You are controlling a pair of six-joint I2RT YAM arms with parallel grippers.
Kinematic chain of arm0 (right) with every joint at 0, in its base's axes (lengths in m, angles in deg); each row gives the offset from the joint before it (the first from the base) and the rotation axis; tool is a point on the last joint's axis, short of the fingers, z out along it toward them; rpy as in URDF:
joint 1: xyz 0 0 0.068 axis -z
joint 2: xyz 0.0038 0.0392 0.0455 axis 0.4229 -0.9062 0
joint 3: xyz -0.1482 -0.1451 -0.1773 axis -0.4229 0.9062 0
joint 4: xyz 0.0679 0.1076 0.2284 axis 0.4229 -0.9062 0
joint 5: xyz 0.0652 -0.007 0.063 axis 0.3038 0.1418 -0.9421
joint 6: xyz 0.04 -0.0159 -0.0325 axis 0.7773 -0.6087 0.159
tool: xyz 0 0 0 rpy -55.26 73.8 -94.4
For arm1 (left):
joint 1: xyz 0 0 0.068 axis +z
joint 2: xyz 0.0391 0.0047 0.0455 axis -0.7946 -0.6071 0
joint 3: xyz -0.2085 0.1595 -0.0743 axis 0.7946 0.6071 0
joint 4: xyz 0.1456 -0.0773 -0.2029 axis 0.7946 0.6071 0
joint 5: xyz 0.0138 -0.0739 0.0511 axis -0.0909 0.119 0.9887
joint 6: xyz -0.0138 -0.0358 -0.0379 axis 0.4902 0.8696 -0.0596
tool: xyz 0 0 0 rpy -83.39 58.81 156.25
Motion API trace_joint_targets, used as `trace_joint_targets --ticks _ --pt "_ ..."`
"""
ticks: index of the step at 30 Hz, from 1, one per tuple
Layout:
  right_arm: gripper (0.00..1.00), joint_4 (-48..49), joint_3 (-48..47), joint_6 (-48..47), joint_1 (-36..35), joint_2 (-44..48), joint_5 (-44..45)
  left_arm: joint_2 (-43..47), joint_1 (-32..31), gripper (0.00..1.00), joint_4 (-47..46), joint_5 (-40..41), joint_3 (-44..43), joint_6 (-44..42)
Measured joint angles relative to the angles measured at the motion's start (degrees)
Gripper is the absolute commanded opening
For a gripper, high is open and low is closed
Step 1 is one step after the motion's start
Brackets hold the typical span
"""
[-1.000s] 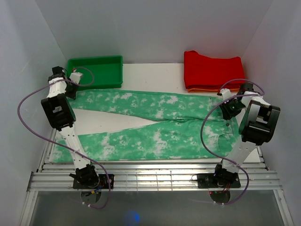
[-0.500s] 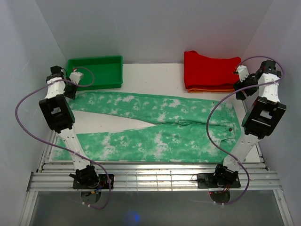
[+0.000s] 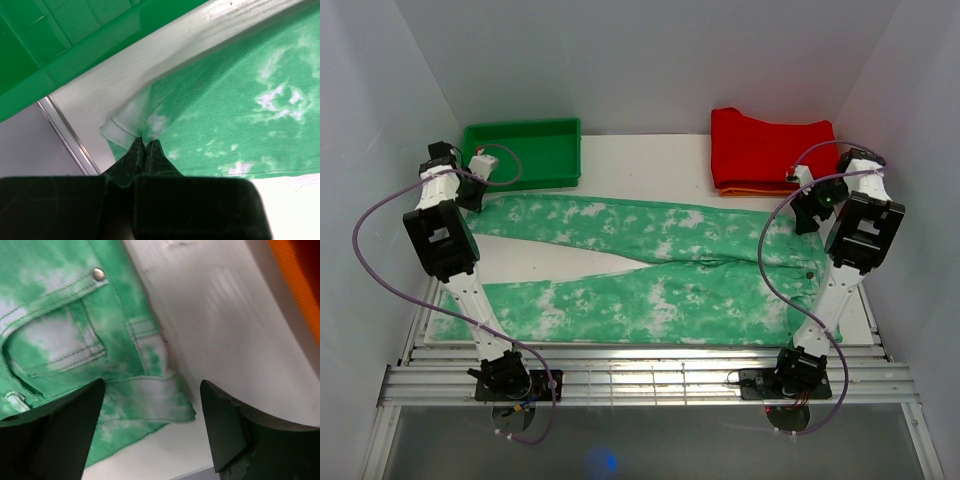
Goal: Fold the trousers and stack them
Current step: Fold the trousers
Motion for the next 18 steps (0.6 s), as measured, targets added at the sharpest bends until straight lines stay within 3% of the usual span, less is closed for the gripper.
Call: trace_joint_targets --ticks 2,4,5,8,13,18 --pt "0.72 -0.04 1.05 -1.62 -0.74 0.24 -0.04 0.0 0.0 0.0 0.0 0.0 0.31 -0.11" --pt "0.51 0.2 1.62 -2.64 -1.29 0.46 0.11 0.0 0.0 0.0 0.02 0.0 0.37 -0.22" --pt "0.36 0.42 1.68 -2.99 -1.51 0.46 0.46 0.0 0.0 0.0 0.02 0.0 0.37 -0.37" --pt "0.08 0.39 1.46 -3.56 -2.01 0.46 1.68 0.0 0.0 0.0 0.02 0.0 0.37 -0.61" --pt "0.08 0.02 -0.09 -3.48 -2.19 0.46 3.43 0.0 0.0 0.0 0.31 -0.68 -0.33 -0.7" --pt "0.08 3.85 -0.68 -1.64 -1.51 2.45 3.58 0.0 0.04 0.0 1.86 -3.58 -8.04 0.72"
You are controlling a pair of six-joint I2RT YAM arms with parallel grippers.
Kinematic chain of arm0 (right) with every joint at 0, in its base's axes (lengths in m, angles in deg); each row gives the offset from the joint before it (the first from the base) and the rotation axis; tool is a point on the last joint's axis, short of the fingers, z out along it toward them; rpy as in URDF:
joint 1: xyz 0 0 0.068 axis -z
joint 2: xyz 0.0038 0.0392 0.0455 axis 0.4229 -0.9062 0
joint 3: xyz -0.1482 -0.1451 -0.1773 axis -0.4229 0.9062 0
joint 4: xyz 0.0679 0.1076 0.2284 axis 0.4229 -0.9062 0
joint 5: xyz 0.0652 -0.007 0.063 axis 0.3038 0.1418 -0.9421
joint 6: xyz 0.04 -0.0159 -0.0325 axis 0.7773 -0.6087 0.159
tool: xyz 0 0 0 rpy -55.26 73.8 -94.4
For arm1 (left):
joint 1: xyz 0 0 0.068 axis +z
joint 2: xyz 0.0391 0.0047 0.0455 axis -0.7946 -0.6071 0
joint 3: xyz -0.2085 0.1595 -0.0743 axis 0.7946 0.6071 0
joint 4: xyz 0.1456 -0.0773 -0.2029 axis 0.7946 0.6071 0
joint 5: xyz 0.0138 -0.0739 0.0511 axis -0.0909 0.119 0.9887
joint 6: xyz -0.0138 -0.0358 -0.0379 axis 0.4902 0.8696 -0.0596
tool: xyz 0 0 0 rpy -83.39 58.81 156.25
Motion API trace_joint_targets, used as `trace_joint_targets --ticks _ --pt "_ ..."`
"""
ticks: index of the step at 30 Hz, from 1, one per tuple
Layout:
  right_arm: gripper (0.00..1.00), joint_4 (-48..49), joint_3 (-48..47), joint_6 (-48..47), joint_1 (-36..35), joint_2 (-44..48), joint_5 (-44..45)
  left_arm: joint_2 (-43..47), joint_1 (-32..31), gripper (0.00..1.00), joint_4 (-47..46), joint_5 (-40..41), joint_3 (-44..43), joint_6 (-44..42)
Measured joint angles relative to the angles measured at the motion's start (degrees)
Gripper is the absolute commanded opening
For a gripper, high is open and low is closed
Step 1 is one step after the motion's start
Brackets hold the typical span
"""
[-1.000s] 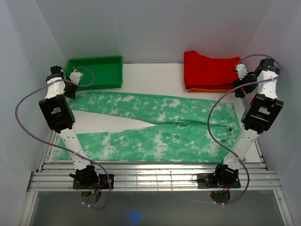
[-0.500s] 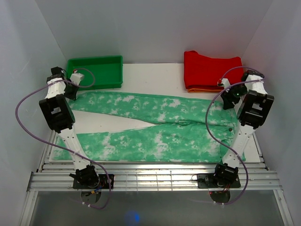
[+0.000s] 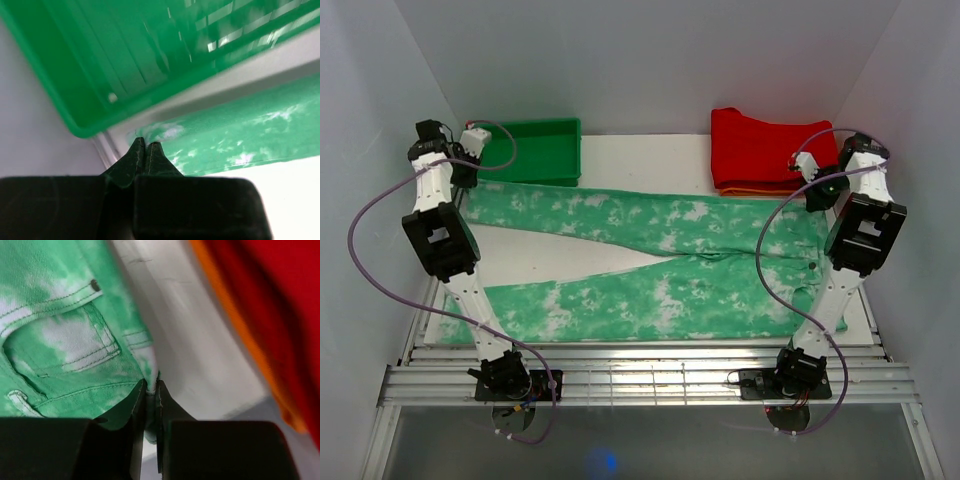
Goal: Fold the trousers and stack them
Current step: Fold the trousers
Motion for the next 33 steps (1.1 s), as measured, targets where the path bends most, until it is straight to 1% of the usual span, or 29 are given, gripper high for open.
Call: trace_joint_targets --ticks 4,7,9,14,17,19,21,23,25,28,30,33 --pt "0.08 4.22 0.37 1.57 0.81 6.32 -0.74 0.42 -0.28 0.0 -1.4 -3.72 -6.82 1.51" --pt "0.08 8.79 1.75 3.23 1.51 12.33 -1.49 1.55 -0.22 0.0 -3.93 -5.9 -6.93 3.82" --pt "0.08 13.38 4.42 4.7 2.12 16.74 -2.56 2.01 -0.09 0.0 -6.75 -7.04 -6.34 6.25" --pt "0.08 19.98 10.49 6.45 4.11 23.26 -6.43 4.07 0.72 0.0 -11.89 -10.21 -1.92 11.52" --pt "0.08 22.1 14.25 5.9 5.51 26.05 -8.96 9.79 2.58 0.0 -12.92 -13.05 5.44 12.09" --pt "0.08 23.02 18.47 4.24 6.47 28.7 -10.29 15.02 4.31 0.0 -13.22 -15.17 10.91 10.84" --pt "0.08 23.39 22.86 2.1 7.39 31.39 -10.99 21.88 6.8 0.0 -11.85 -17.86 16.72 8.35" --pt "0.08 23.89 26.93 0.02 8.41 33.64 -11.76 29.49 9.46 0.0 -11.37 -20.26 23.45 3.89" --pt "0.08 24.13 30.25 -1.95 9.46 35.21 -12.11 38.58 12.24 0.0 -8.17 -22.45 31.21 -2.12" --pt "0.08 24.61 34.4 -5.09 11.34 36.39 -12.07 52.68 15.41 0.0 -3.89 -23.39 44.65 -13.92" --pt "0.08 24.9 37.11 -7.58 12.76 36.57 -11.89 59.82 15.78 0.0 -0.72 -22.86 53.11 -21.31" --pt "0.08 24.46 40.72 -11.43 14.8 36.59 -11.13 67.65 15.87 0.0 4.0 -20.79 66.34 -31.39"
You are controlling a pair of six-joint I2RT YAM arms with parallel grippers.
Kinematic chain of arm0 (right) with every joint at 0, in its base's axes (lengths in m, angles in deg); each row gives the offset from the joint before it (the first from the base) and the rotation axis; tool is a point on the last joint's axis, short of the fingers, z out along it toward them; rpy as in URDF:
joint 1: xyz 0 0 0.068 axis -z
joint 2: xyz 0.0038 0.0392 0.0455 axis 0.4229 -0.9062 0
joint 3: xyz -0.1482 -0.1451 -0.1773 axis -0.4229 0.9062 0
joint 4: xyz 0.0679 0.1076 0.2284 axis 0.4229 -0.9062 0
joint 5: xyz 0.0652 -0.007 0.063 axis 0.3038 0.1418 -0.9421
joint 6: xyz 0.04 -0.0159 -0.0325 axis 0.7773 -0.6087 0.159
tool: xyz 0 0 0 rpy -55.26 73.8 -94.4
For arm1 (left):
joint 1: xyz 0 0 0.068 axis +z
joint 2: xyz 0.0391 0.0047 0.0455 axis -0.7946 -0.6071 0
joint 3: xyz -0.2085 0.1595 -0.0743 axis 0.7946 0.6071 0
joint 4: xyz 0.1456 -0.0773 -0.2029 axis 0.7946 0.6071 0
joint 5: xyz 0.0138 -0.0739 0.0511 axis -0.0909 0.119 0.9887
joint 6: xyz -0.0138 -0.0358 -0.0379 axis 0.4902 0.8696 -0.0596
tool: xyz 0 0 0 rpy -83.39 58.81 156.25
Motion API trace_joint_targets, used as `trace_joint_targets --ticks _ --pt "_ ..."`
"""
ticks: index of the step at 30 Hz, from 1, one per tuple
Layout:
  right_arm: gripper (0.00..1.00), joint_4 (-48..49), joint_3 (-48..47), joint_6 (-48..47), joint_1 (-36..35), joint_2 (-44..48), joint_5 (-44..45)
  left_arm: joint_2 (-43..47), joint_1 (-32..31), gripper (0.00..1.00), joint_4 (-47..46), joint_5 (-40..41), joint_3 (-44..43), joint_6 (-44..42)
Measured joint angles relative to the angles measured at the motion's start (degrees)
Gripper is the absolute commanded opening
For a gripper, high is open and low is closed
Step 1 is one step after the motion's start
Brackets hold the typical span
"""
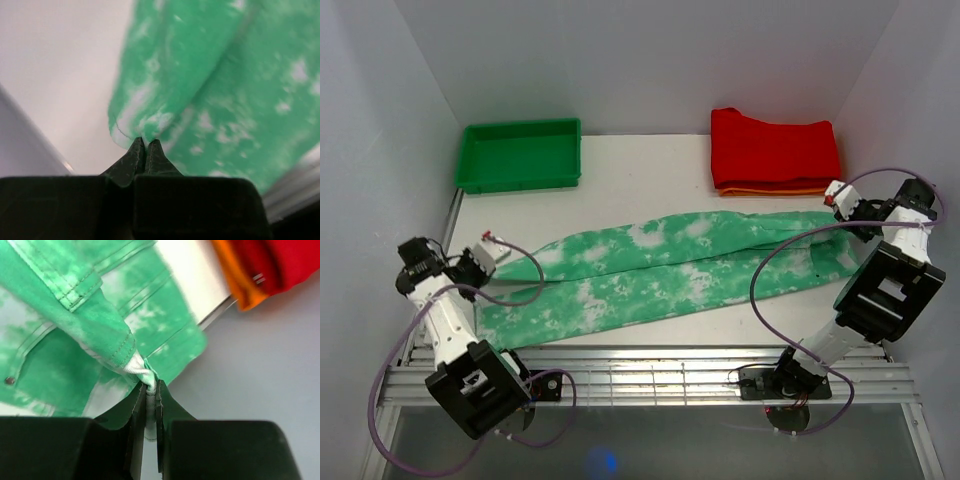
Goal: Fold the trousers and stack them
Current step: Fold the trousers
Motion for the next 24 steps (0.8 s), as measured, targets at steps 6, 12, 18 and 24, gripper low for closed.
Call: trace_joint_targets --ticks 6,12,18,24 --pt "0.08 -1.51 8.46 -9.64 3.85 1.7 2.21 7.93 1.55 0.0 9.4 8.87 18.71 -15.43" --pt "0.08 -2.38 10.34 -15.08 4.42 1.81 5.27 -9.57 1.6 0.0 7.85 14.4 15.85 -12.7" --pt "0.08 -3.39 9.11 -12.98 3.02 -2.54 9.46 -36.5 0.0 0.0 12.83 15.52 -3.37 11.87" --pt "0.08 -4.63 6.82 -6.51 -2.86 -3.76 13.75 -48.39 -5.35 0.0 16.15 18.08 -18.1 25.81"
